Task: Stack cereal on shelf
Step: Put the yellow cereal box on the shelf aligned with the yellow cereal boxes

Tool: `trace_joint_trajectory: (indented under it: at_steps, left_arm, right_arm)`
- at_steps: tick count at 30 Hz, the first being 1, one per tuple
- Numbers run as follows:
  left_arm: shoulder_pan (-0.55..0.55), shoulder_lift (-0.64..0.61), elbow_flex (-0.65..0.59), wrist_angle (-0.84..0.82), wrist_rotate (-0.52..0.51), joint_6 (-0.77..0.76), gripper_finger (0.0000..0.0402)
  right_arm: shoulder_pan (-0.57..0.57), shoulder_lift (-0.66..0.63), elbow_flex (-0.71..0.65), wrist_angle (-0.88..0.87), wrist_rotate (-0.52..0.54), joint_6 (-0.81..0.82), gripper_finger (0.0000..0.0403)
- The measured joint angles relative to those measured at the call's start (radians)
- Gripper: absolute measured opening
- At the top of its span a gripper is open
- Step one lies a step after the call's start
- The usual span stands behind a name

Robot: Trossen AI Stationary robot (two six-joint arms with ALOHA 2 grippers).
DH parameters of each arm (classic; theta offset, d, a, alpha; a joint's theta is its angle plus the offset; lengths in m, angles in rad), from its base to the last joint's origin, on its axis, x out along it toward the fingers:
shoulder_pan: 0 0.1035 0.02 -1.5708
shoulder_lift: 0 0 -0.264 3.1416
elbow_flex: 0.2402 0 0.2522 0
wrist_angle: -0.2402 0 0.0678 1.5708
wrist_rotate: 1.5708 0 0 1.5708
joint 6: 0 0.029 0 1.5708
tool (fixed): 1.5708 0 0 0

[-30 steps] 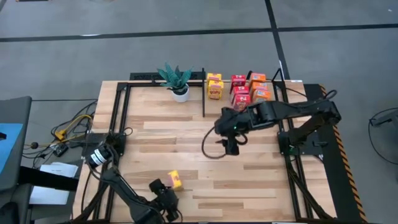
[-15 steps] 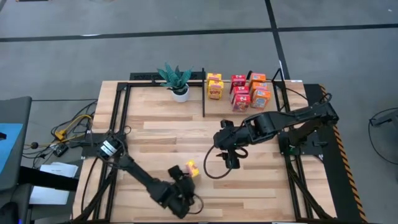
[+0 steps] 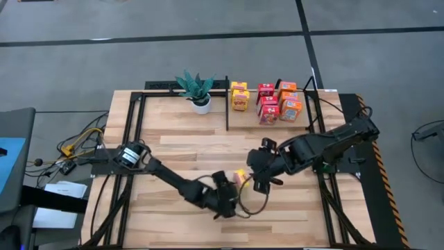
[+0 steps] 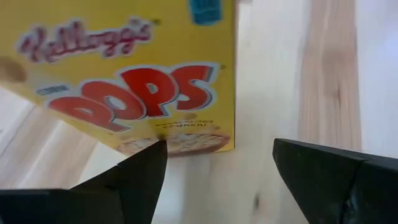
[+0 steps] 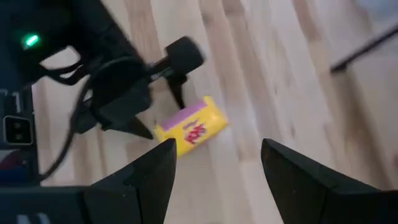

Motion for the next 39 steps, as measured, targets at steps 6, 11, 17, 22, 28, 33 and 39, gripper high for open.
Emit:
trace_joint_trajectory:
  at_steps: [6, 11, 17, 22, 28, 33, 39]
  left_arm:
    - [0.04, 0.0, 0.022, 0.006, 0.153, 0.045, 0.0286]
    - [0.028, -0.018, 0.077, -0.149, 0.237, 0.048, 0.0286]
    - [-0.046, -0.138, 0.089, -0.516, 0.294, 0.085, 0.0286]
    - [-0.144, -0.301, 0.089, -0.824, 0.204, -0.037, 0.0286]
    - [-0.244, -0.436, 0.089, -0.938, -0.005, -0.403, 0.0286]
    - [-0.283, -0.455, 0.089, -0.937, -0.098, -0.592, 0.0286]
    - [-0.29, -0.455, 0.089, -0.936, -0.073, -0.709, 0.0286]
  right_arm:
    - [0.072, 0.0, 0.0, -0.055, 0.02, 0.085, 0.026]
    - [0.097, -0.011, 0.0, -0.062, 0.073, 0.279, 0.026]
    - [0.103, 0.022, -0.009, -0.064, 0.052, 0.308, 0.026]
    - [0.104, 0.022, -0.009, -0.083, -0.084, -0.157, 0.0261]
    - [0.082, 0.024, -0.009, -0.093, -0.113, -0.692, 0.0272]
    - [0.037, 0.078, -0.009, -0.031, -0.096, -0.867, 0.03]
    - [0.02, 0.203, -0.009, -0.076, -0.061, -1.133, 0.035]
